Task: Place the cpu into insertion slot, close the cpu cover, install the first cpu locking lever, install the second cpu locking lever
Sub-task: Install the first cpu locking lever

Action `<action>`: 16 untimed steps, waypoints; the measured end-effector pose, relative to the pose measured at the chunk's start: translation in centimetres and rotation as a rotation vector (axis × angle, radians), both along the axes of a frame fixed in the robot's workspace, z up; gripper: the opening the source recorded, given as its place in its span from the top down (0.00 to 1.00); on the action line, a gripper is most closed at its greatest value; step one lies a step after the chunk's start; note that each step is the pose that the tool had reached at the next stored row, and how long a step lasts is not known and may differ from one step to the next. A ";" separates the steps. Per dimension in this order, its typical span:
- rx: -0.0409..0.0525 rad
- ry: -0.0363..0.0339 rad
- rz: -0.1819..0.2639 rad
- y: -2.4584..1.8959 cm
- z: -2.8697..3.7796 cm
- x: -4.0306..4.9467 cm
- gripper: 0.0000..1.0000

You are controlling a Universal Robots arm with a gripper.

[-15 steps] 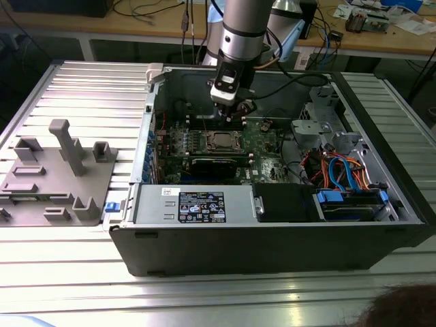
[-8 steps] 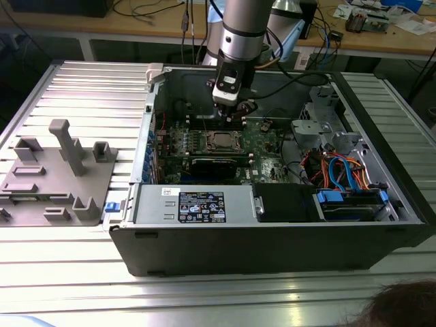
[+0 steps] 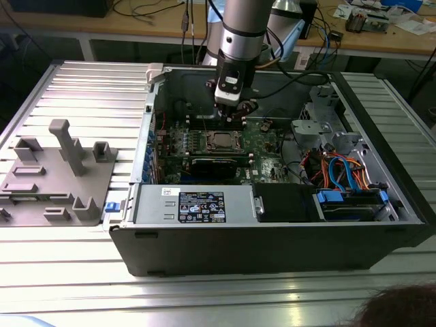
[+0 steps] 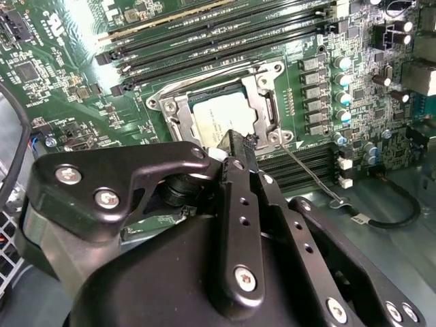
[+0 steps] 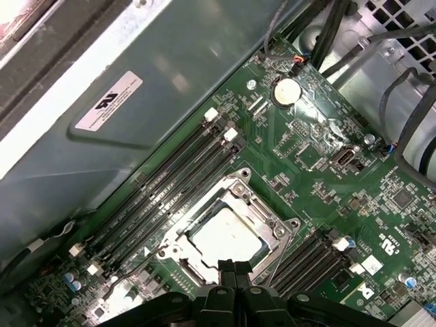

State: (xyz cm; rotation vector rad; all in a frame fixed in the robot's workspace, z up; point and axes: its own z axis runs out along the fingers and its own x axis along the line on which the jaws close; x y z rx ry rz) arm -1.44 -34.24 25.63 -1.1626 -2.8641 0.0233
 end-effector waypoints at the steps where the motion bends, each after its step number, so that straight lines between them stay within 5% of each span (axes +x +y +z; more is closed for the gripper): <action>1: 0.0000 0.0000 0.005 0.00 0.00 0.00 0.89; 16: 0.0001 0.0000 0.082 0.00 0.00 0.00 0.89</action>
